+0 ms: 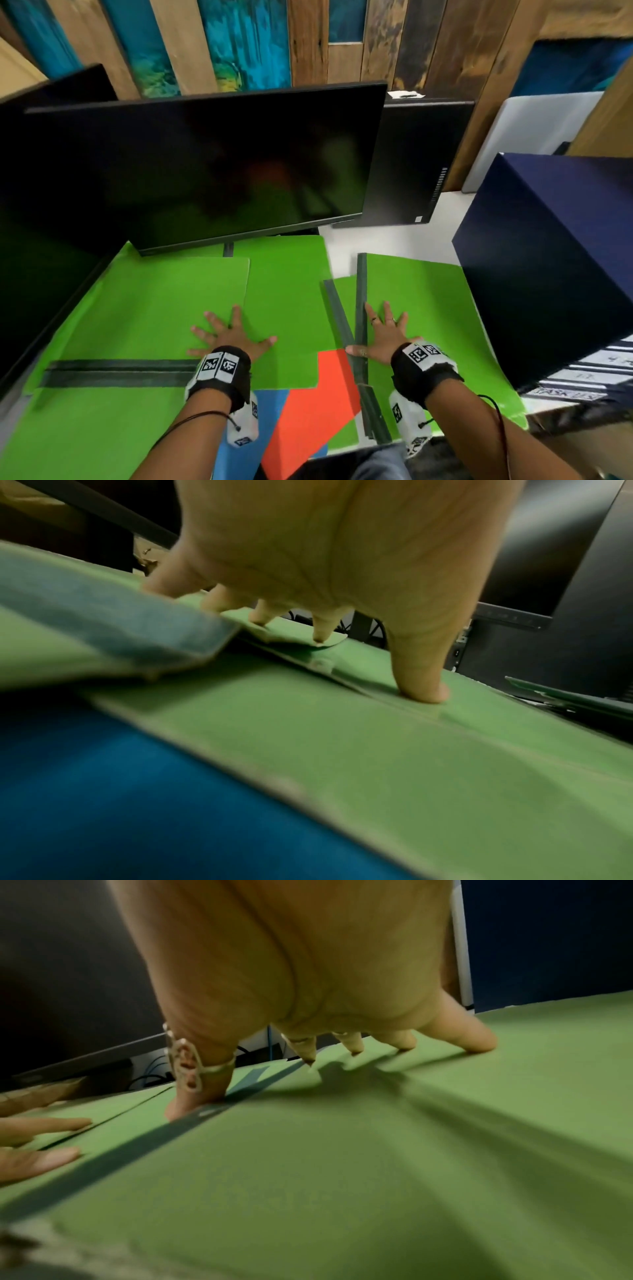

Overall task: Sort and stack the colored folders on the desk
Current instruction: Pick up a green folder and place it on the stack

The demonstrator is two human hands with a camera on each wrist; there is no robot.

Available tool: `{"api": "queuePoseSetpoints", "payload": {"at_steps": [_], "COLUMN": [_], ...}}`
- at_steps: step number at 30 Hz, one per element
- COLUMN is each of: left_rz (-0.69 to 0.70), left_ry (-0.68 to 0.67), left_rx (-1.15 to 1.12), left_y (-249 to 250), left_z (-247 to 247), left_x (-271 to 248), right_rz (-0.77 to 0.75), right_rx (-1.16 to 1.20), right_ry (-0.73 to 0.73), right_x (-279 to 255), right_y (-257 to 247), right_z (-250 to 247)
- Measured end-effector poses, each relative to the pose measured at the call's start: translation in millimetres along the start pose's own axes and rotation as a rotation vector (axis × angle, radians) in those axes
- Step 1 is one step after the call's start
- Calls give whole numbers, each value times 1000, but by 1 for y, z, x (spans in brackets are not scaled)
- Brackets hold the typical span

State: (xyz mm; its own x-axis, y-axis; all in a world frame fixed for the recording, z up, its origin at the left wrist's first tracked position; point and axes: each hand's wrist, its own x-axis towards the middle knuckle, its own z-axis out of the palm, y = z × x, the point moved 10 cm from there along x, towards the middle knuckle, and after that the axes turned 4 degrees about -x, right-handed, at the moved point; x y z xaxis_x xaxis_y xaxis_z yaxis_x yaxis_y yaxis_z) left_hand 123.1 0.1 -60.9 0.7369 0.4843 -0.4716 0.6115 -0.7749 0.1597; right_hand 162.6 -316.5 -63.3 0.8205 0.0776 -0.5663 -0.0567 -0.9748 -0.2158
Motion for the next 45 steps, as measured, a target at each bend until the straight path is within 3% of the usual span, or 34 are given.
{"api": "queuePoseSetpoints", "payload": {"at_steps": [10,14,17,18,20,22,24,28,40,45], "left_rz": [315,550,662,631,389,99,-45,-24,52,14], "left_ry": [-2,-35,20,103,241,211,99,-29,143,168], "left_rx": [237,220,160,132,77,35,17,-24,-265,-546], "left_y": [66,90,89,83,52,12,-14,-35,-66,-73], "left_z": [7,22,22,13,-9,-16,-6,12,-25,-44], "left_x": [-18,-35,-48,-49,-44,-35,-29,-28,-30,-18], "right_rz": [-4,-38,-193,-253,-349,-393,-374,-251,-108,-71], "right_rx": [66,123,186,188,145,68,13,3,47,274], "right_ry": [-33,230,355,354,302,218,151,143,130,180], "right_x": [-10,-12,-12,-12,-7,1,12,36,55,59], "right_y": [-8,-23,-53,-66,-94,-119,-136,-144,-153,-144], "right_z": [13,-22,-44,-48,-48,-39,-32,-34,-30,-42]}}
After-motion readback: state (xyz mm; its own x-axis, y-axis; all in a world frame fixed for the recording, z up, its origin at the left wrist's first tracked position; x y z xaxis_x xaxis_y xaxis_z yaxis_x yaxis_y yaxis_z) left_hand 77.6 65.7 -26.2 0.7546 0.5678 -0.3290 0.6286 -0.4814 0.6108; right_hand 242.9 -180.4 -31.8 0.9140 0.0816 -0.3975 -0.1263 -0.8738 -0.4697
